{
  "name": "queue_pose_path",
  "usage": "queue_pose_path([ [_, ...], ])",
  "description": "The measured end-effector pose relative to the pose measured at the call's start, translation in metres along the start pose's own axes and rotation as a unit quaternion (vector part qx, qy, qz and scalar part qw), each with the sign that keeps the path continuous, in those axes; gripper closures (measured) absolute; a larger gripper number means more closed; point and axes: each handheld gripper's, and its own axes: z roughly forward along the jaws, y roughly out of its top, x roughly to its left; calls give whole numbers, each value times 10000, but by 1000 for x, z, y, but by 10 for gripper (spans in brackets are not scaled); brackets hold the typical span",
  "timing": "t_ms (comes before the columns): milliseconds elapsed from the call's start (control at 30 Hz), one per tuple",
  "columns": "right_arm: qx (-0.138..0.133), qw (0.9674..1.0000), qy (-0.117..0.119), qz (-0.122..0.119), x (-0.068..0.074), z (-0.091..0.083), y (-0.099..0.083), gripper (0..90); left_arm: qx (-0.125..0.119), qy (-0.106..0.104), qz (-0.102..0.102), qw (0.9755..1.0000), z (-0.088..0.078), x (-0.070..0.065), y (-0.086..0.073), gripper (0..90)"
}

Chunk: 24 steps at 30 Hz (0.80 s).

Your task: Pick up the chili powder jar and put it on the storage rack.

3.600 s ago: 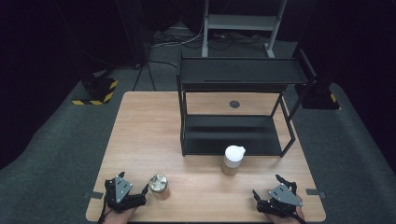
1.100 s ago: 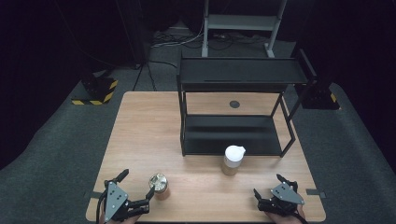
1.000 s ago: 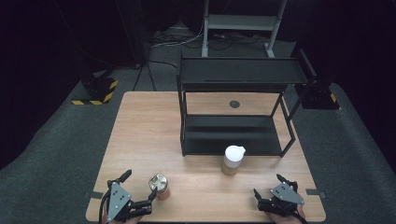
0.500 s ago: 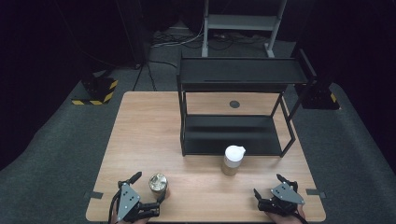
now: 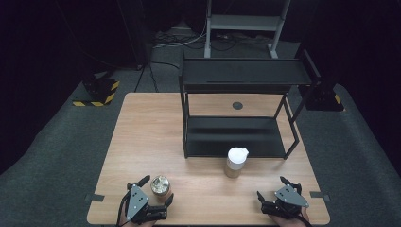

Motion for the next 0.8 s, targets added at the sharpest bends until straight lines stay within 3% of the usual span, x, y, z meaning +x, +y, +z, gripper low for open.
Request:
queue_pose_path([
  [267,-19,10000,9,31,-1,0,-1,0,-100,79,-207,9997,-1,4,-10,57],
  [400,-17,10000,17,53,-1,0,-1,0,-103,-26,-271,9996,0,8,-12,107],
  [800,-21,10000,19,55,-1,0,-1,0,-59,-104,-187,9998,2,11,-14,319],
])
